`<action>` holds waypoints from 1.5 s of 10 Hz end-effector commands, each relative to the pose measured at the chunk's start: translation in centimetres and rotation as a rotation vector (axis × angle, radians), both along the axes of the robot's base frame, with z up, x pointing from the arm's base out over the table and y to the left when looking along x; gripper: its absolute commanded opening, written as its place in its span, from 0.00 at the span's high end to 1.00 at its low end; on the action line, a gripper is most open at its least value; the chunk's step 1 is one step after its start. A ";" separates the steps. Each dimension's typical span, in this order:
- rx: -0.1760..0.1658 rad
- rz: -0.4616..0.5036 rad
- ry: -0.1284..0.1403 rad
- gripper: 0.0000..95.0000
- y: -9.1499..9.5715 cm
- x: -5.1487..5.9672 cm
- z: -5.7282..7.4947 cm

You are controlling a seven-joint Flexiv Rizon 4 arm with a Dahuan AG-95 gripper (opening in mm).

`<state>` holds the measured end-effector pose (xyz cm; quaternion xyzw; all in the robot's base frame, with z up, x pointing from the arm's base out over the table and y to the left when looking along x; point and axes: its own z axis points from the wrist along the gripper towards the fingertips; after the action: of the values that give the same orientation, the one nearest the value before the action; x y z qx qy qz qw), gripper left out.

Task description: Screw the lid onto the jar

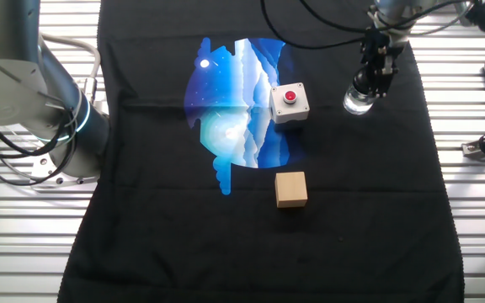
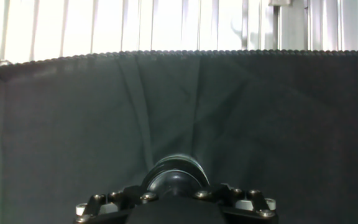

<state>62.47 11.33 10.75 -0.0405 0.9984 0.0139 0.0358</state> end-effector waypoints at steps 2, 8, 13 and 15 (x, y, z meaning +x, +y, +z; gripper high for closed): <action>-0.007 0.000 0.007 0.20 0.1 -1.8 1.7; -0.033 0.027 0.056 0.40 -1.6 -9.9 5.0; -0.026 0.053 0.073 0.40 -0.7 -10.1 5.4; -0.011 0.051 0.068 0.40 -0.5 -10.1 5.5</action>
<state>52.38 10.89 16.38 -0.0663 0.9977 0.0121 0.0002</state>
